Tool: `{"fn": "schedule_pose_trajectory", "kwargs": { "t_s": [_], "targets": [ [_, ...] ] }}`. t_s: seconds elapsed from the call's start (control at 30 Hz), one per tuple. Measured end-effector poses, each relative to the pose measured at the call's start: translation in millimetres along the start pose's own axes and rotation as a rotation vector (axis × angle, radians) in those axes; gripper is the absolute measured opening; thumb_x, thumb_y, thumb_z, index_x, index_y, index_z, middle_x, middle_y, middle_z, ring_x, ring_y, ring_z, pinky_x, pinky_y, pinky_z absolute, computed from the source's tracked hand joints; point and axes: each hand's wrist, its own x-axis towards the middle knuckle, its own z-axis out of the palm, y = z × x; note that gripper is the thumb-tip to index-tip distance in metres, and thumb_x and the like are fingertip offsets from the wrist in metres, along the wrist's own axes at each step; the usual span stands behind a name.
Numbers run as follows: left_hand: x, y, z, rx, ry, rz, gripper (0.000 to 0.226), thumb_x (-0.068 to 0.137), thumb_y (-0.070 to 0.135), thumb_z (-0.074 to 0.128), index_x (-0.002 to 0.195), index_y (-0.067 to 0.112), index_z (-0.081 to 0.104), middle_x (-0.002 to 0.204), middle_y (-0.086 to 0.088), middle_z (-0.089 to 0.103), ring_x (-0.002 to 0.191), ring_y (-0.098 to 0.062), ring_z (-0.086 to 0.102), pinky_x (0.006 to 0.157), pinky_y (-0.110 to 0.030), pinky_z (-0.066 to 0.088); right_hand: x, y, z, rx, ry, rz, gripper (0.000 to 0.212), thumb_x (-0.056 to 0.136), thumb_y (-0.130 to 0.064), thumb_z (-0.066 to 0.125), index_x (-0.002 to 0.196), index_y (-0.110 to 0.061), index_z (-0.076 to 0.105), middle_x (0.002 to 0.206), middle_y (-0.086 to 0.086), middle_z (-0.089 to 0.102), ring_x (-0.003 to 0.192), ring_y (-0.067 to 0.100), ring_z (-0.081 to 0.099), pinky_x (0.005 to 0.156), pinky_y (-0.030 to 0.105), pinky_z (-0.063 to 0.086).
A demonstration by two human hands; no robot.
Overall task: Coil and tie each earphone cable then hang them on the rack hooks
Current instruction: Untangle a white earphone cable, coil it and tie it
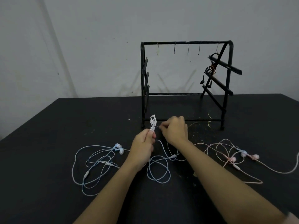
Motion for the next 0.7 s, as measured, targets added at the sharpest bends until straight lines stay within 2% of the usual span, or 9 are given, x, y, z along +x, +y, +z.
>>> {"fn": "schedule_pose_trajectory", "kwargs": {
  "t_s": [0.1, 0.2, 0.23, 0.3, 0.37, 0.43, 0.5, 0.6, 0.7],
  "targets": [
    [1, -4, 2, 0.104, 0.015, 0.060, 0.030, 0.099, 0.018, 0.036, 0.074, 0.015, 0.050, 0.053, 0.007, 0.039, 0.042, -0.004, 0.031, 0.042, -0.018, 0.026, -10, -9, -7, 0.055, -0.056, -0.096, 0.019, 0.087, -0.030, 0.057, 0.093, -0.025, 0.075, 0.095, 0.002, 0.069, 0.105, 0.024, 0.049, 0.089, 0.036, 0.037],
    [-1, -6, 4, 0.206, 0.040, 0.134, 0.031, 0.099, 0.018, 0.038, 0.071, 0.018, 0.051, 0.057, 0.008, 0.042, 0.048, -0.004, 0.035, 0.051, -0.023, 0.029, -20, -15, -15, 0.289, -0.069, -0.118, 0.018, 0.081, -0.016, 0.060, 0.069, -0.017, 0.074, 0.065, 0.007, 0.067, 0.073, 0.026, 0.060, 0.073, 0.037, 0.050],
    [-2, -5, 4, 0.223, 0.052, 0.146, 0.031, 0.099, 0.018, 0.038, 0.071, 0.018, 0.051, 0.058, 0.008, 0.043, 0.049, -0.004, 0.037, 0.052, -0.023, 0.031, -24, -15, -18, 0.378, -0.086, -0.102, 0.020, 0.081, -0.012, 0.059, 0.068, -0.015, 0.074, 0.060, 0.006, 0.066, 0.063, 0.023, 0.059, 0.064, 0.032, 0.051],
    [-4, -3, 4, 0.263, 0.071, 0.167, 0.031, 0.099, 0.018, 0.038, 0.071, 0.019, 0.051, 0.059, 0.007, 0.045, 0.052, -0.004, 0.039, 0.053, -0.021, 0.032, -29, -15, -24, 0.499, -0.153, -0.072, 0.022, 0.085, -0.007, 0.057, 0.070, -0.012, 0.073, 0.056, 0.002, 0.064, 0.050, 0.012, 0.052, 0.049, 0.018, 0.044],
    [-7, -1, 5, 0.285, 0.074, 0.178, 0.030, 0.099, 0.018, 0.038, 0.072, 0.020, 0.052, 0.060, 0.007, 0.046, 0.053, -0.004, 0.040, 0.051, -0.015, 0.032, -32, -12, -30, 0.531, -0.195, -0.062, 0.021, 0.086, -0.008, 0.058, 0.072, -0.010, 0.074, 0.061, 0.005, 0.067, 0.051, 0.011, 0.051, 0.048, 0.017, 0.042],
    [-9, 0, 6, 0.242, 0.083, 0.164, 0.028, 0.099, 0.018, 0.039, 0.076, 0.017, 0.055, 0.061, 0.006, 0.047, 0.052, -0.003, 0.041, 0.048, -0.011, 0.033, -34, -9, -34, 0.562, -0.230, -0.042, 0.016, 0.087, -0.013, 0.061, 0.079, -0.013, 0.075, 0.074, 0.006, 0.071, 0.066, 0.012, 0.061, 0.062, 0.022, 0.048],
    [-10, 0, 6, 0.170, 0.087, 0.153, 0.028, 0.099, 0.017, 0.040, 0.078, 0.014, 0.057, 0.060, 0.004, 0.045, 0.046, 0.001, 0.039, 0.046, -0.011, 0.032, -38, -8, -36, 0.656, -0.250, 0.003, 0.012, 0.088, -0.013, 0.062, 0.088, -0.011, 0.074, 0.079, 0.000, 0.071, 0.076, 0.007, 0.063, 0.070, 0.016, 0.048],
    [-12, 2, 9, 0.150, 0.108, 0.174, 0.029, 0.098, 0.014, 0.041, 0.076, 0.012, 0.059, 0.057, 0.004, 0.044, 0.044, 0.002, 0.039, 0.046, -0.011, 0.031, -45, -10, -39, 0.850, -0.237, 0.118, 0.010, 0.085, -0.006, 0.064, 0.091, -0.006, 0.072, 0.074, -0.004, 0.068, 0.073, 0.003, 0.061, 0.068, 0.012, 0.046],
    [-14, 2, 10, 0.227, 0.150, 0.213, 0.031, 0.098, 0.018, 0.042, 0.074, 0.008, 0.059, 0.058, 0.005, 0.045, 0.049, 0.001, 0.040, 0.052, -0.017, 0.034, -46, -15, -46, 0.977, -0.282, 0.265, 0.009, 0.083, 0.000, 0.064, 0.086, -0.005, 0.071, 0.076, 0.002, 0.068, 0.072, 0.009, 0.061, 0.062, 0.018, 0.042]
  ]
}}
